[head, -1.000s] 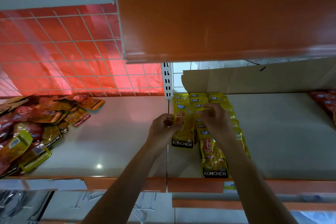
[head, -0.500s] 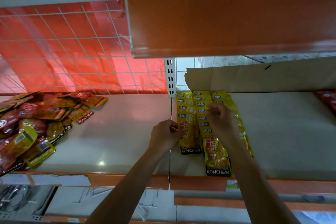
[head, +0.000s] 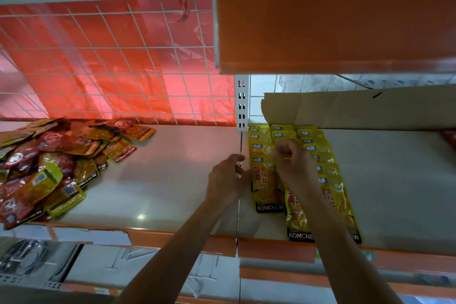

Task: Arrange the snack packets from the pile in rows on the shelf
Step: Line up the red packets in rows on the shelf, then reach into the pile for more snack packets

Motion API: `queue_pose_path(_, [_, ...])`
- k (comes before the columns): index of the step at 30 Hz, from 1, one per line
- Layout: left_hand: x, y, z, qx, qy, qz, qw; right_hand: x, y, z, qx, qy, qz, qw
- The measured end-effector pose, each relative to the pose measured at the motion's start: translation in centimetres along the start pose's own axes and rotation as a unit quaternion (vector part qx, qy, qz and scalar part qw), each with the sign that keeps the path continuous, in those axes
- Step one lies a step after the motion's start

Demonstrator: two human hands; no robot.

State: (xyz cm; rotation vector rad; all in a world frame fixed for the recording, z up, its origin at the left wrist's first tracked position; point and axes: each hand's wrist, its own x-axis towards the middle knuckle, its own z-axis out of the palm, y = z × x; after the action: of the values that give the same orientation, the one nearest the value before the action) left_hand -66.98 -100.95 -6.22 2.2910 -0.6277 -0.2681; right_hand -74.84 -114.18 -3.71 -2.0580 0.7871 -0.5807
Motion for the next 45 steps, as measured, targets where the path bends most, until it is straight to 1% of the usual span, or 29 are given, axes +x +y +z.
queue_pose_path(2, [0.1,-0.5,-0.6,0.014,0.02,0.011,1.0,-0.3,-0.6,1.1,-0.012,-0.01,-0.012,1.0])
queue_pose_path(5, [-0.2,-2.0,-1.6,0.029,0.054,0.033,0.998,-0.8,-1.7,3.3,-0.015,-0.047,-0.027,0.998])
queue_pose_path(8, [-0.5,-4.2,-2.9,0.073,0.096,0.047,0.992,-1.4,-3.0,5.9,-0.017,-0.082,-0.058,0.995])
queue_pose_path(13, [-0.9,-8.0,-6.4,0.122,0.168,0.038,0.977,-2.5,-5.7,10.2,-0.043,-0.127,-0.116,0.984])
queue_pose_path(18, [-1.2,-12.0,-10.4,0.15,0.228,0.018,0.962,-3.5,-9.0,15.1,-0.07,-0.174,-0.146,0.971])
queue_pose_path(22, [-1.8,-15.4,-14.0,0.174,0.283,-0.003,0.943,-4.5,-11.3,19.2,-0.065,-0.206,-0.172,0.961])
queue_pose_path(27, [-2.9,-19.6,-17.8,0.199,0.315,-0.04,0.927,-6.1,-14.0,24.6,-0.063,-0.247,-0.217,0.942])
queue_pose_path(30, [-3.9,-21.7,-19.4,0.229,0.335,-0.07,0.911,-6.9,-15.8,27.4,-0.049,-0.278,-0.187,0.941])
queue_pose_path(33, [-4.6,-23.3,-20.7,0.248,0.345,-0.156,0.892,-7.3,-17.5,29.7,-0.082,-0.273,-0.145,0.947])
queue_pose_path(35, [-5.1,-24.2,-21.5,0.238,0.319,-0.224,0.89,-7.5,-18.4,31.0,-0.1,-0.257,-0.132,0.952])
queue_pose_path(37, [-5.5,-25.0,-22.0,0.225,0.29,-0.26,0.893,-7.5,-19.1,32.2,-0.115,-0.254,-0.122,0.953])
queue_pose_path(40, [-6.1,-25.4,-22.3,0.227,0.296,-0.248,0.894,-7.4,-19.9,33.3,-0.133,-0.255,-0.095,0.953])
queue_pose_path(45, [-6.3,-25.2,-22.8,0.213,0.308,-0.207,0.904,-6.5,-19.5,33.3,-0.091,-0.283,-0.028,0.954])
